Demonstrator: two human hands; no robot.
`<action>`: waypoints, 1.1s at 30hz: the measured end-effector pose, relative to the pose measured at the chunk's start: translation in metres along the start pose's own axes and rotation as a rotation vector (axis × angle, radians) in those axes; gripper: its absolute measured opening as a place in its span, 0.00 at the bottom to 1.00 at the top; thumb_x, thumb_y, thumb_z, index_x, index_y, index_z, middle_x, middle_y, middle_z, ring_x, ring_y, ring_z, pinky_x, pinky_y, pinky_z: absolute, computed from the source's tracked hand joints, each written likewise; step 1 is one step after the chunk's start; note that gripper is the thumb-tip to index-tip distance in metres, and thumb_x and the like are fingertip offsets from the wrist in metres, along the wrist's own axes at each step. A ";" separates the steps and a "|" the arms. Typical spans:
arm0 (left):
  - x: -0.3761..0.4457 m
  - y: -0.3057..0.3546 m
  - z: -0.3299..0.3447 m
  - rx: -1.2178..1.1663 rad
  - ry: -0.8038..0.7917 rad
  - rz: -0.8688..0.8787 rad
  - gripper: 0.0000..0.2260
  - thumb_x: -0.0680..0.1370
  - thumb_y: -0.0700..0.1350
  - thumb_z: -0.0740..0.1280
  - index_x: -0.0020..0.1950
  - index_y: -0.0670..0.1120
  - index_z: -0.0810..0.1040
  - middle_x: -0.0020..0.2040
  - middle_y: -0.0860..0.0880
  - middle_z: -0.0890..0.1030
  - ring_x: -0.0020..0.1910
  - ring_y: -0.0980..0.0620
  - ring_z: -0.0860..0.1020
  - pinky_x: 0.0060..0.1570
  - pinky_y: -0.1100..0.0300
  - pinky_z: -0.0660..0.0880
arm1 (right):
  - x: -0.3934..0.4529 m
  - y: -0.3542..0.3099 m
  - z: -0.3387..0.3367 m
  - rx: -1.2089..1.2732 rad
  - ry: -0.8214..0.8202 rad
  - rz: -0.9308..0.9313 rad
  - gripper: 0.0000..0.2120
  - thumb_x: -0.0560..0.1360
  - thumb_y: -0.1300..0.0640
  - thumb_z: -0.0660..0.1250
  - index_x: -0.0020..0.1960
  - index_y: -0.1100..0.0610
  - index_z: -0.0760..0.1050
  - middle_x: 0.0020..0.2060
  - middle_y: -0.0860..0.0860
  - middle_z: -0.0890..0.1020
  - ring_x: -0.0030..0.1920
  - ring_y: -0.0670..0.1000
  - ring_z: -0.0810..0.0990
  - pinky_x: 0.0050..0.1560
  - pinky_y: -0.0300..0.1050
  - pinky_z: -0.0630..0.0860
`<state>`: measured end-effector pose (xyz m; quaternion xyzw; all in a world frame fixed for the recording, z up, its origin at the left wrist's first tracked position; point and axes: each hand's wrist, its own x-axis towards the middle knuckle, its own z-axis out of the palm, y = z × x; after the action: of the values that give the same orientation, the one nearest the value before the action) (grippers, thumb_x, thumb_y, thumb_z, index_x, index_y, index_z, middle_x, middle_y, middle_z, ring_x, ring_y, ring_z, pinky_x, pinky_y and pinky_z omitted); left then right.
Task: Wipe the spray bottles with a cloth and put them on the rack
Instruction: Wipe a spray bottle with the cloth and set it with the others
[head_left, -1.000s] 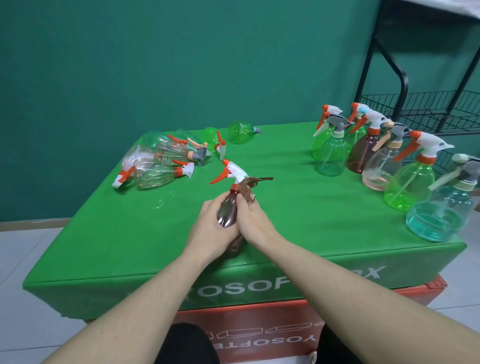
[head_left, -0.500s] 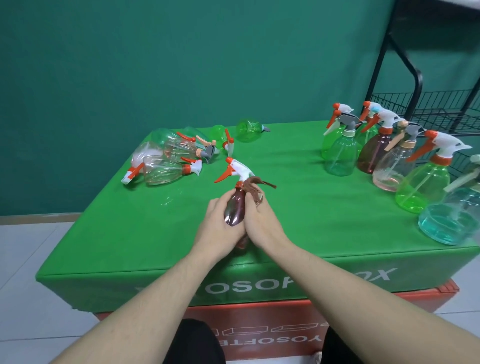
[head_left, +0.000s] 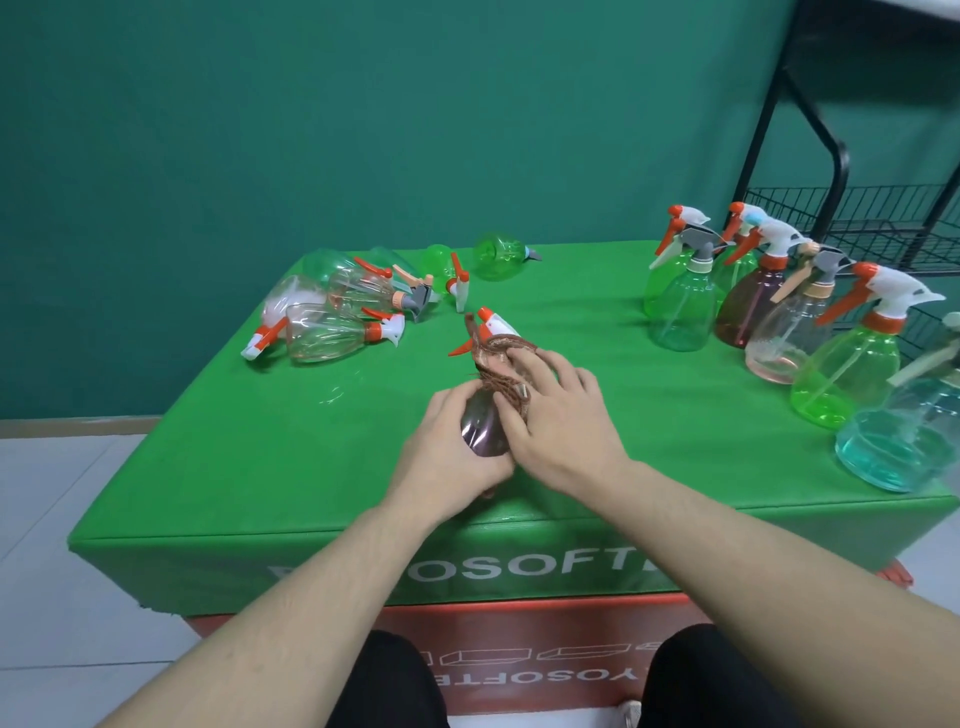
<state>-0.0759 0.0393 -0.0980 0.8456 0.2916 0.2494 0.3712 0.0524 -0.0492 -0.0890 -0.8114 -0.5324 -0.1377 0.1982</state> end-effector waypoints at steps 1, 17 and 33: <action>0.000 0.001 0.001 0.030 -0.002 0.007 0.36 0.70 0.51 0.78 0.75 0.56 0.67 0.65 0.58 0.71 0.57 0.55 0.76 0.58 0.59 0.74 | 0.005 0.003 -0.002 -0.055 0.001 -0.033 0.26 0.81 0.43 0.48 0.76 0.45 0.68 0.74 0.46 0.71 0.73 0.54 0.65 0.71 0.56 0.62; 0.006 0.013 0.014 0.249 -0.030 0.014 0.33 0.72 0.56 0.77 0.73 0.53 0.68 0.64 0.51 0.76 0.58 0.49 0.77 0.60 0.53 0.75 | 0.028 0.024 -0.003 -0.144 -0.118 -0.062 0.34 0.76 0.43 0.38 0.57 0.55 0.80 0.60 0.49 0.82 0.62 0.56 0.72 0.66 0.53 0.64; 0.008 -0.003 0.002 -0.130 0.016 -0.179 0.38 0.73 0.59 0.77 0.79 0.54 0.65 0.72 0.53 0.75 0.69 0.52 0.75 0.68 0.57 0.70 | -0.035 0.007 0.010 0.748 -0.252 0.174 0.23 0.87 0.53 0.51 0.81 0.47 0.56 0.76 0.36 0.59 0.76 0.35 0.55 0.69 0.20 0.44</action>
<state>-0.0705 0.0454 -0.0998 0.7882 0.3521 0.2406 0.4438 0.0456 -0.0755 -0.1139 -0.7358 -0.4953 0.1835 0.4238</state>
